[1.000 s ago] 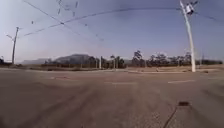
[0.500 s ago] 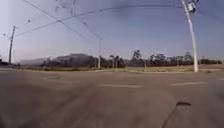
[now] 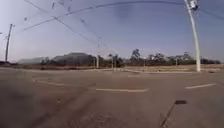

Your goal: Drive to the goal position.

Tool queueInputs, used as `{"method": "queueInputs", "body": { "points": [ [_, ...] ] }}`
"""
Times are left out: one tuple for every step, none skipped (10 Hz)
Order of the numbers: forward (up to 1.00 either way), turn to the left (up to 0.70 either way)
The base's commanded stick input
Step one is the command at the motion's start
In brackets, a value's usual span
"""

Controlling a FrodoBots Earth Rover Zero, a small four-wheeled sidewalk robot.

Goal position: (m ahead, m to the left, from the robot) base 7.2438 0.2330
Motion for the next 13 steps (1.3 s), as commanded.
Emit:
{"method": "queueInputs", "body": {
  "points": [
    [1.00,0.00],
    [1.00,0.00],
    [1.00,0.00],
    [1.00,0.00],
    [1.00,0.00],
    [1.00,0.00],
    [1.00,0.00],
    [1.00,0.00],
    [1.00,0.00],
    [1.00,0.00],
    [1.00,0.00],
    [1.00,0.00],
    [1.00,0.00]
  ]
}}
